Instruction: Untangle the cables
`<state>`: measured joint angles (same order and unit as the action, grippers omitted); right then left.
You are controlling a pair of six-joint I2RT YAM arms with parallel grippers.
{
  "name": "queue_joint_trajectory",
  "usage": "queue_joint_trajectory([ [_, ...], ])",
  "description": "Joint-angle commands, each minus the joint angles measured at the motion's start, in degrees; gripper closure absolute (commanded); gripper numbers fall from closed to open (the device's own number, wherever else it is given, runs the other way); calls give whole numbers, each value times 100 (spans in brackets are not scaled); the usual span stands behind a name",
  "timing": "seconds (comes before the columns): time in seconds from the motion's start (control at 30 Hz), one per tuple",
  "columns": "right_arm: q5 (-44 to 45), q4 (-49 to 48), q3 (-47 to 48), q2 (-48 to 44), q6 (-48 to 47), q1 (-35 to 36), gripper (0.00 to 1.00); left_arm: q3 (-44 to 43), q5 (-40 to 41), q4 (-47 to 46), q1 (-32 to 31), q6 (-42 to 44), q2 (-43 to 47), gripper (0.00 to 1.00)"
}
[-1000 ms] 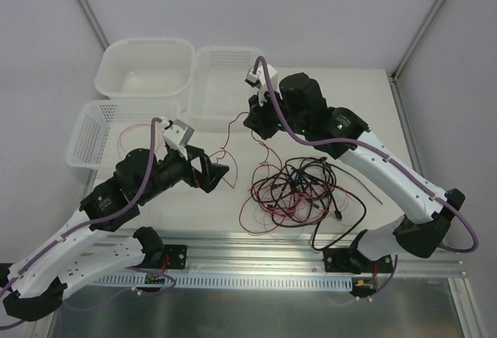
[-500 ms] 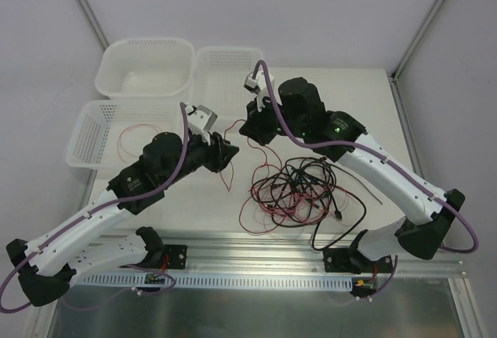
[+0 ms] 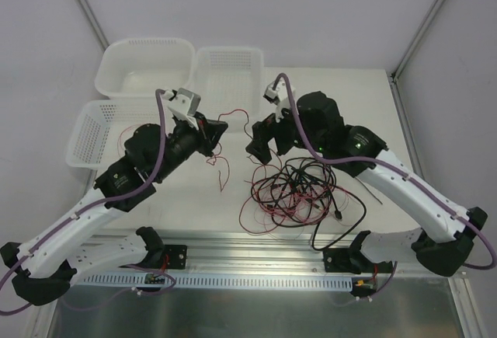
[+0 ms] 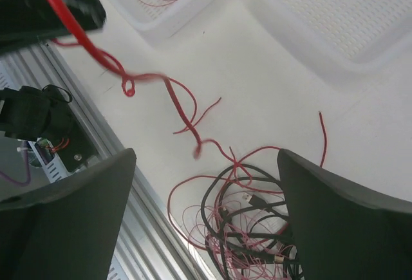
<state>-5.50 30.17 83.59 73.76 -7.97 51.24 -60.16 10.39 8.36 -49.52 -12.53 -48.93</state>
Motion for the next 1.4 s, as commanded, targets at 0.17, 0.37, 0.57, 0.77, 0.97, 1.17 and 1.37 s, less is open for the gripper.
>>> queue_joint_trajectory([
  [0.17,506,515,-597,-1951,102,26,0,-2033,973,-19,205,796,-967,100],
  [0.37,1059,1050,-1643,-3111,243,26,1,-3773,526,491,1345,621,-2083,100],
  [0.57,1446,1491,-2337,-3745,585,26,0,-5355,586,491,2137,866,-3068,100],
  [0.77,1341,1500,-2734,-3711,779,26,0,-7130,1096,439,2788,1385,-4361,100],
  [0.97,1324,1667,-2717,-3359,709,35,0,-7642,956,-245,3782,1262,-5100,100],
  [1.17,1069,1536,-2796,-3219,656,26,0,-7458,956,-817,4537,981,-5750,100],
  [1.37,1051,1483,-2884,-3104,709,26,0,-7291,1043,-1029,4917,806,-6445,100],
])
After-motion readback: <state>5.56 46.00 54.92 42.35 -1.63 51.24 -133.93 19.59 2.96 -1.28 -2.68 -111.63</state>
